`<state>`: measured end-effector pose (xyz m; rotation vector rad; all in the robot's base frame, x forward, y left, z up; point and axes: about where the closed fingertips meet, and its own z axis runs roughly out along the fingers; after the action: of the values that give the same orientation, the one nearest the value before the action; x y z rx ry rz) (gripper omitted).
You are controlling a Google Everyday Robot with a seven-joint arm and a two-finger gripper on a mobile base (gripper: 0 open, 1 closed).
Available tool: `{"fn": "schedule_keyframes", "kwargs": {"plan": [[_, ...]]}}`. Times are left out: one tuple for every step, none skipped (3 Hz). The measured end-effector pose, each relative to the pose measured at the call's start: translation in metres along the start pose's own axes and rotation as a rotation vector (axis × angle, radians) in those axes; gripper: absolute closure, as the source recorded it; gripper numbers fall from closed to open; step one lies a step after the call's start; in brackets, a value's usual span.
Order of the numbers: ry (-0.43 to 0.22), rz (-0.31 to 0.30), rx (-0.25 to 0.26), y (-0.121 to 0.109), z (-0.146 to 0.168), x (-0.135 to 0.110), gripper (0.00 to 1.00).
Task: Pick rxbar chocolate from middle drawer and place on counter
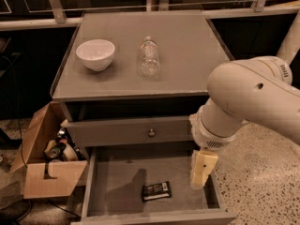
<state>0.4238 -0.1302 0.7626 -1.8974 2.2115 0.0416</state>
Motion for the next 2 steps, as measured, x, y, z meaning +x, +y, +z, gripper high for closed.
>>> {"fn": "schedule_keyframes", "kwargs": {"plan": [[-0.021,0.007,-0.048,0.014,0.038,-0.005,0.00],[-0.069,0.004,-0.096,0.020,0.110,-0.009,0.00]]}}
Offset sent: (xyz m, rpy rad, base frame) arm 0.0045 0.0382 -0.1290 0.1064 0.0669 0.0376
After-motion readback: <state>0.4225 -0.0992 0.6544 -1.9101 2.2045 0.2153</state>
